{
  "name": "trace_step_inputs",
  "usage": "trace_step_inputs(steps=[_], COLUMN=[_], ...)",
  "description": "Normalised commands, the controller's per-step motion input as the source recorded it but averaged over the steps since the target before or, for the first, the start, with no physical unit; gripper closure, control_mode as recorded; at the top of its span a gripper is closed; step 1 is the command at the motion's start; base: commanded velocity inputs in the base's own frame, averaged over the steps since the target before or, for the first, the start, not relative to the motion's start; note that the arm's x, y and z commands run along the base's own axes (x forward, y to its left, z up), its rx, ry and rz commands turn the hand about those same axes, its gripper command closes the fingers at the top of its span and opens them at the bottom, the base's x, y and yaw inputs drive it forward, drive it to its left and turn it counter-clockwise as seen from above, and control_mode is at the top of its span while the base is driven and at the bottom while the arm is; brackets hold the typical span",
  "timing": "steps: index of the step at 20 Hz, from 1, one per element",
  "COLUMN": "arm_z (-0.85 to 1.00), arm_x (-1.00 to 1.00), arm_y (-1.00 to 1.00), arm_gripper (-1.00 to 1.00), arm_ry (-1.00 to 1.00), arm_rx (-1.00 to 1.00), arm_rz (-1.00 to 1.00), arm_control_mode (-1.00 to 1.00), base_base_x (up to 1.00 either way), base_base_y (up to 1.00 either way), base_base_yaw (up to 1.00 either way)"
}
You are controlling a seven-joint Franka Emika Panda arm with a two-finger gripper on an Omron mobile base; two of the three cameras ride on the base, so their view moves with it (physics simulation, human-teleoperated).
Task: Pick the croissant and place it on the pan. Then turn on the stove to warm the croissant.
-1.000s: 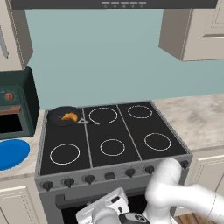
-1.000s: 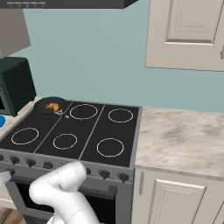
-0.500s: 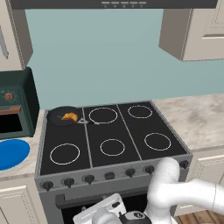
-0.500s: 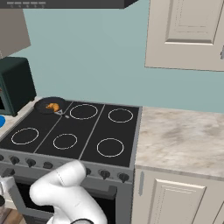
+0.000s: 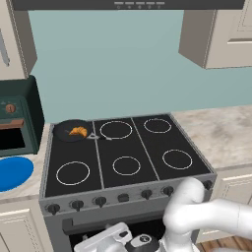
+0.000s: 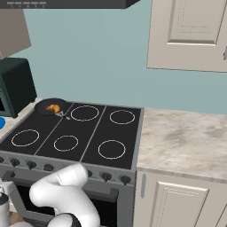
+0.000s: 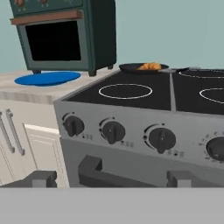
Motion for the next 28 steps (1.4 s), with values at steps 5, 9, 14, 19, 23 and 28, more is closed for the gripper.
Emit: trace_step_inputs(steps=[5,9,14,19,23,28], arm_z=[-0.06,0.0,0.0,0.0,0.0,-0.08], arm_x=[0.03,0.11,0.24,0.35,0.37,0.4], arm_y=[0.15,0.0,0.0,0.0,0.0,0.0], arm_gripper=[-1.0,-1.0,-1.0,-1.0,-1.0,-1.0], arm_ry=[0.0,0.0,0.0,0.0,0.0,0.01], arm_rx=[0.06,0.0,0.0,0.01,0.03,0.02], arm_rz=[0.0,0.0,0.0,0.0,0.0,0.0], arm_control_mode=[-1.0,-1.0,-1.0,-1.0,-1.0,-1.0], base_base_x=[0.0,0.0,0.0,0.0,0.0,0.0], base_base_y=[0.0,0.0,0.0,0.0,0.0,0.0], base_base_yaw=[0.0,0.0,0.0,0.0,0.0,0.0])
